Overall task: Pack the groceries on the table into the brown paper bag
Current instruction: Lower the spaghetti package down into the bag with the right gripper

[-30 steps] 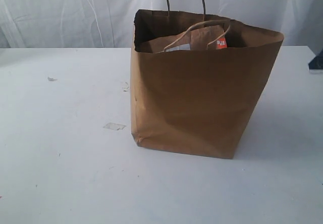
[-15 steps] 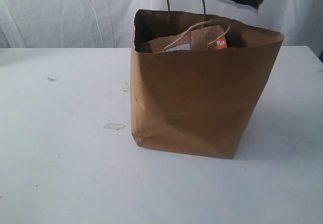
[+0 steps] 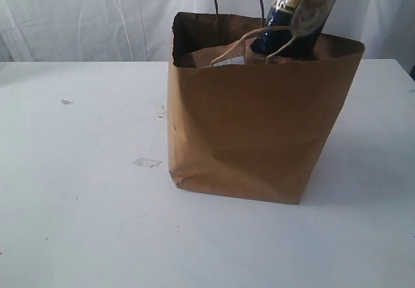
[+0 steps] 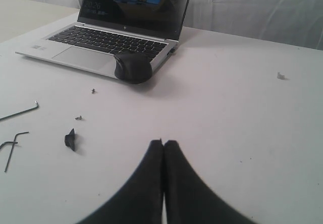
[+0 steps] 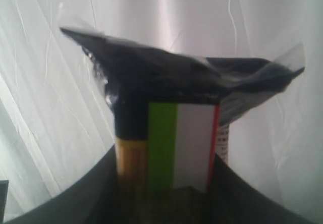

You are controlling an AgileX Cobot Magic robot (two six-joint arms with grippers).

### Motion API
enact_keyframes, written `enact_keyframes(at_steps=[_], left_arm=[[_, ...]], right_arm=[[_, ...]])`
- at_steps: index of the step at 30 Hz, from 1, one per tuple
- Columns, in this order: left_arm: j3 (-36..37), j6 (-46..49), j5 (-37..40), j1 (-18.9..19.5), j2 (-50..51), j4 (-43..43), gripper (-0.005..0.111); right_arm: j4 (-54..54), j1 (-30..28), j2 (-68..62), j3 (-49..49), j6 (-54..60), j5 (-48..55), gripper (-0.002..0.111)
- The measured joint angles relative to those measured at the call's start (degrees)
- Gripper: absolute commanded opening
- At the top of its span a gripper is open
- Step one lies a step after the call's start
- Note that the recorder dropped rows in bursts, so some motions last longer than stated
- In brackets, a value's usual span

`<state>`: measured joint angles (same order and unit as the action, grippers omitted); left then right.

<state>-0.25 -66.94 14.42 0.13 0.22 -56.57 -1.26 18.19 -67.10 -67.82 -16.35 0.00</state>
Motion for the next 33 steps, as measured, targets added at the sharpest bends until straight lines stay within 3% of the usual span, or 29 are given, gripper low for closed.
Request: enact_keyframes(at_steps=[9,23,33], left_arm=[[0.00,0.00,0.00,0.00,0.00,0.00,0.000],[0.00,0.00,0.00,0.00,0.00,0.00,0.000],[0.00,0.00,0.00,0.00,0.00,0.00,0.000]], right_arm=[[0.00,0.00,-0.03,0.00,1.15,8.69,0.000],[0.00,0.29,-2.26,0.00,7.04,9.37,0.000],[0.11,6.65,-4.56,0.00,15.50,9.73,0.000]])
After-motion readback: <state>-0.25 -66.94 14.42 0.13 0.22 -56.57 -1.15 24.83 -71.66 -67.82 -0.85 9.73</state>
